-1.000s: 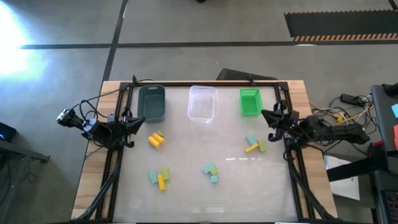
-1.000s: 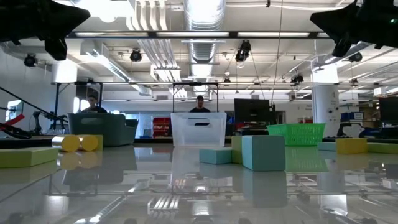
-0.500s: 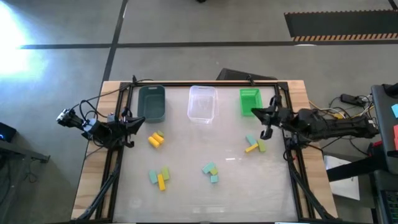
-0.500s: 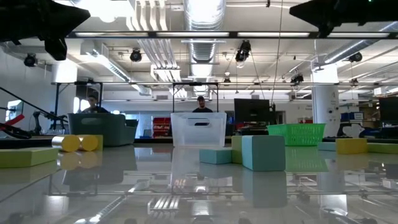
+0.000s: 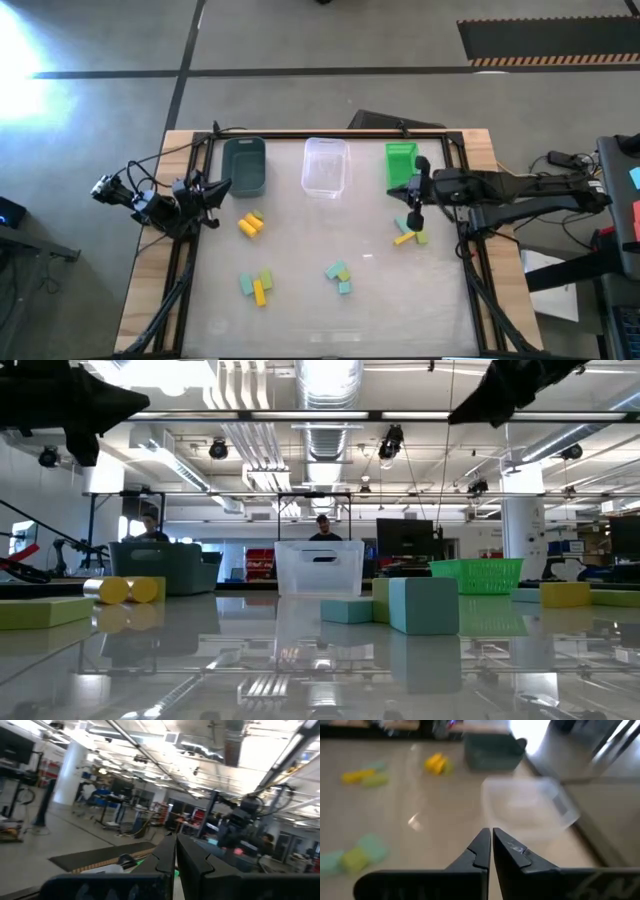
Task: Sort & place blocks by color
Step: Put the yellow block into the transparent bin
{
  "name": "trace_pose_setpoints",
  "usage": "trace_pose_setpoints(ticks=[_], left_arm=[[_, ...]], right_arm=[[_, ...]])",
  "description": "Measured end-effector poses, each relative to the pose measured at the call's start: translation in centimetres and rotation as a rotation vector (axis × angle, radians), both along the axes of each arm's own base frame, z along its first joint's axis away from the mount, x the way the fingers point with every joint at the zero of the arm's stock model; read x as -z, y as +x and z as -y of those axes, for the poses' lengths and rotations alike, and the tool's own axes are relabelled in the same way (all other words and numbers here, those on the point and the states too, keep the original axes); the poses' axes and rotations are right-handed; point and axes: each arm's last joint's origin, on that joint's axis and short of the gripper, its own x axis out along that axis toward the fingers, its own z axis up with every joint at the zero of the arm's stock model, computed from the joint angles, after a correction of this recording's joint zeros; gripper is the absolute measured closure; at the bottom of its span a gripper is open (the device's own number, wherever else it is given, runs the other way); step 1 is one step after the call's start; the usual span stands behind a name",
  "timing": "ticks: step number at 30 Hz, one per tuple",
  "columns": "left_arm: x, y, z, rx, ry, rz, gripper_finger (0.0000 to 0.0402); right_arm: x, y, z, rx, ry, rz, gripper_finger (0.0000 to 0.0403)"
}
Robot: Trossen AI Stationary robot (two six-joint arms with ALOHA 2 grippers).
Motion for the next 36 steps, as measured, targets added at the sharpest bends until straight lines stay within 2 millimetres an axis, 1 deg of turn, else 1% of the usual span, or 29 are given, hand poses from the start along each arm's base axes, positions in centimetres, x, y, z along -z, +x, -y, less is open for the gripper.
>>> trace_pose_setpoints(ticks=[4, 7, 10, 15, 20, 23, 27, 29, 31, 36], left_arm=[[0.0, 0.0, 0.0, -0.002, -0.002, 0.000, 0.0402], [0.0, 0.0, 0.0, -0.001, -0.002, 0.001, 0.0402], [-0.1, 0.0, 0.0, -0.001, -0.005, 0.007, 0.0402], [-0.2, -0.1, 0.0, -0.001, -0.011, 0.021, 0.0402], [-0.2, -0.1, -0.1, -0.002, -0.016, 0.030, 0.0402], [-0.3, -0.2, -0.1, -0.002, -0.019, 0.038, 0.0402], [-0.3, -0.2, -0.1, -0.002, -0.019, 0.039, 0.0402], [-0.3, -0.2, -0.1, -0.002, -0.019, 0.039, 0.0402], [-0.3, -0.2, -0.1, -0.001, -0.019, 0.039, 0.0402], [-0.3, -0.2, -0.1, -0.001, -0.019, 0.039, 0.0402]], right_arm=[[1.3, 0.6, -0.6, -0.046, 0.069, -0.140, 0.0394], [2.1, 0.7, -1.1, -0.058, 0.081, -0.252, 0.0394], [3.2, 0.6, -1.6, -0.120, 0.114, -0.367, 0.0394], [4.3, 1.1, -2.9, -0.207, 0.181, -0.455, 0.0394], [5.7, 1.5, -4.5, -0.301, 0.146, -0.573, 0.0394], [6.7, 1.6, -5.1, -0.299, 0.150, -0.654, 0.0394], [7.5, 2.0, -5.4, -0.297, 0.147, -0.703, 0.0392], [7.9, 2.2, -5.4, -0.292, 0.147, -0.722, 0.0383], [8.3, 2.4, -5.4, -0.291, 0.141, -0.744, 0.0366], [9.7, 3.1, -5.5, -0.274, 0.115, -0.817, 0.0301]])
